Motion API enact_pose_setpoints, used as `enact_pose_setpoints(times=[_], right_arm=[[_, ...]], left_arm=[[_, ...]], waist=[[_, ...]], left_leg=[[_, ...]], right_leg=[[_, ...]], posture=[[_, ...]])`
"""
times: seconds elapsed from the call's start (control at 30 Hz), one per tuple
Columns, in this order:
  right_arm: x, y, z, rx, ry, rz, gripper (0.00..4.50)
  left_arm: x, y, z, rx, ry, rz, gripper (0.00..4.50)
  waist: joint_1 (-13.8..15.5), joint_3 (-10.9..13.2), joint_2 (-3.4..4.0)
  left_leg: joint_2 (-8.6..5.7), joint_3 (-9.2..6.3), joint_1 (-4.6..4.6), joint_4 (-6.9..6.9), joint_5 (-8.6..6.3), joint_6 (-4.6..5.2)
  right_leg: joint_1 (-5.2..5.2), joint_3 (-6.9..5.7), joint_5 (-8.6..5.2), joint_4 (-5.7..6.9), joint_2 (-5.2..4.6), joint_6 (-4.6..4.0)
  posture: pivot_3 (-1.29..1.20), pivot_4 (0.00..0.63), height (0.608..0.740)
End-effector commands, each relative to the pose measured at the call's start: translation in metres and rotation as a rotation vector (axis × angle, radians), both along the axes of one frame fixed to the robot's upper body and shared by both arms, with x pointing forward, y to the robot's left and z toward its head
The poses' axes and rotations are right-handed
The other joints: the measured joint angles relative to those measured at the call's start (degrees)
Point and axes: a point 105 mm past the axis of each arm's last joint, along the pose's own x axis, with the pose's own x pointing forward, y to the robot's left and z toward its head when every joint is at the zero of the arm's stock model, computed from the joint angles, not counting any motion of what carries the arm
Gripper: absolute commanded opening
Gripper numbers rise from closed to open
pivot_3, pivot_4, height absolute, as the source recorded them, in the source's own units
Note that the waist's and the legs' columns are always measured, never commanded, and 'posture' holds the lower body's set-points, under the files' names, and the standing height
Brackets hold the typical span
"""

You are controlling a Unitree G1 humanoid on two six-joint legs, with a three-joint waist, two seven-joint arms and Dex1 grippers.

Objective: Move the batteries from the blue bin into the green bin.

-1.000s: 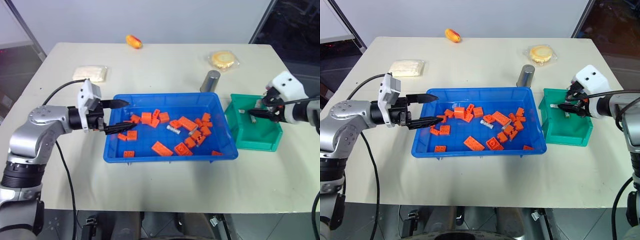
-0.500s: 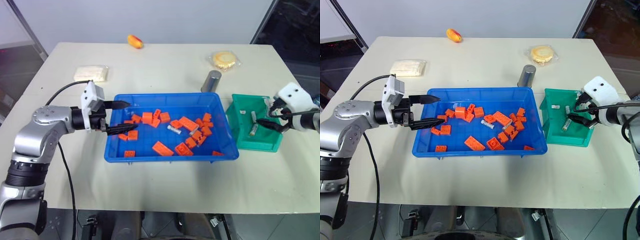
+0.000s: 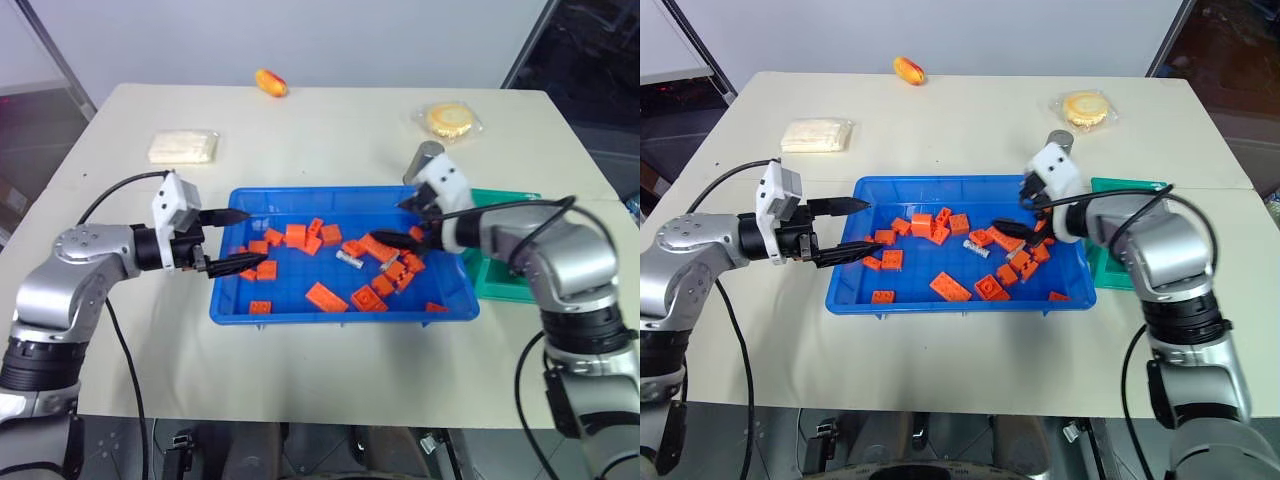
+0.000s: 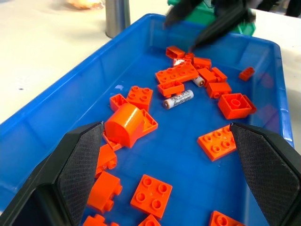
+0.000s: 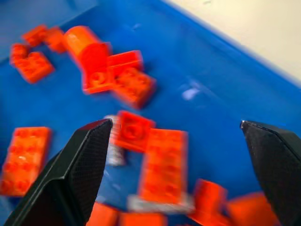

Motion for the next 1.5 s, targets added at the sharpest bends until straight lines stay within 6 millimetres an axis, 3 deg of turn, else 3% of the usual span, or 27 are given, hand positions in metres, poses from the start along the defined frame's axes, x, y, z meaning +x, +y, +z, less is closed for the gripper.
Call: enact_pose_setpoints(times=[0.03,0.17,0.53,0.77,1.4,1.5], right_arm=[[-0.001,0.011,-0.001,0.007,-0.040,0.026,4.49],[-0.003,0.022,-0.017,-0.031,-0.033,0.073,4.49],[0.000,0.027,-0.031,-0.058,-0.016,0.103,4.49],[0.001,0.028,-0.036,-0.065,-0.003,0.111,1.19],[0.011,0.027,-0.033,-0.086,-0.040,0.091,1.19],[0.006,0.024,-0.024,-0.086,-0.042,0.107,1.19]], left_arm=[[-0.007,0.002,0.010,-0.001,-0.046,0.015,4.50],[-0.011,0.004,0.010,-0.011,-0.040,0.044,4.50],[-0.014,0.007,0.005,-0.011,-0.035,0.078,4.50],[-0.012,0.007,0.007,-0.010,-0.045,0.083,4.50],[-0.012,0.009,0.008,-0.011,-0.054,0.099,4.50],[-0.013,0.010,0.008,-0.009,-0.056,0.103,4.50]], waist=[[0.25,0.00,-0.01],[0.40,0.00,-0.01],[0.45,-0.01,-0.01],[0.43,-0.01,-0.01],[0.45,-0.01,-0.01],[0.45,-0.01,-0.01]], left_leg=[[0.01,-0.01,0.00,-0.01,0.00,0.00],[0.02,0.00,0.02,-0.01,0.00,0.00],[0.03,0.00,0.03,-0.01,0.00,0.00],[0.03,0.00,0.04,-0.01,0.00,0.00],[0.03,0.00,0.04,-0.01,0.00,0.00],[0.04,0.00,0.04,-0.01,0.00,0.00]], right_leg=[[0.00,0.00,0.00,0.00,0.02,0.00],[0.00,0.00,0.00,0.00,0.03,0.00],[0.00,0.00,0.00,0.00,0.05,0.00],[0.01,0.00,0.00,0.00,0.06,0.00],[0.01,0.00,0.00,0.00,0.06,0.00],[0.00,0.00,0.00,0.00,0.06,0.00]], posture=[[0.00,0.150,0.740],[0.00,0.150,0.740],[0.00,0.150,0.740],[0.00,0.150,0.740],[0.00,0.150,0.740],[0.00,0.150,0.740]])
